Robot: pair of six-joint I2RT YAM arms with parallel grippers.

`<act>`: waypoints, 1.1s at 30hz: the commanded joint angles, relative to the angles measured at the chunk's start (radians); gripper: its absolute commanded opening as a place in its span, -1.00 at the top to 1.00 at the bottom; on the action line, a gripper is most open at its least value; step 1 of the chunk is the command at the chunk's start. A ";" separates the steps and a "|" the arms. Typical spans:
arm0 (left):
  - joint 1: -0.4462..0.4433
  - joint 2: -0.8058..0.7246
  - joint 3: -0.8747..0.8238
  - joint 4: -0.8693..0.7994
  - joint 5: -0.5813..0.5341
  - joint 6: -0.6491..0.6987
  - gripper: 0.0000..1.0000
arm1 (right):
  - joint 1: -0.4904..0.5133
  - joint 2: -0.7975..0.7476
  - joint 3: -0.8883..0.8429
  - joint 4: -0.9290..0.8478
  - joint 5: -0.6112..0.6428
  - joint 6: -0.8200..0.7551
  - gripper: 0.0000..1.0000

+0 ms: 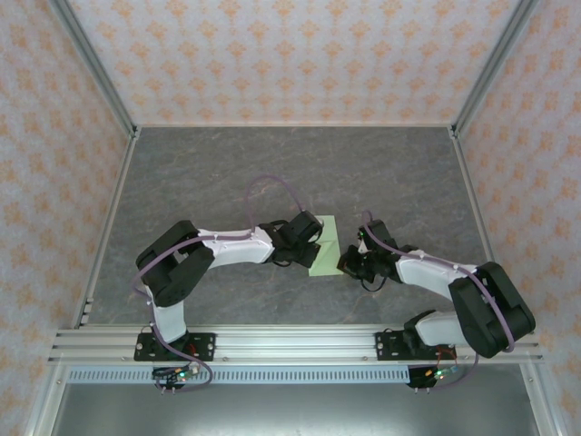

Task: Fold a paper plane with a square sheet of paper (fold left side to right side)
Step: Fold the triangle a second time at the center of the table.

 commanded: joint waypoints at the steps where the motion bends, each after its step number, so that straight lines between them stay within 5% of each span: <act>1: 0.006 0.009 0.025 -0.015 -0.038 0.005 1.00 | 0.005 0.022 0.015 -0.067 0.052 -0.018 0.79; 33: 0.006 0.046 0.052 -0.070 -0.040 -0.004 1.00 | 0.005 0.023 0.018 -0.071 0.050 -0.019 0.78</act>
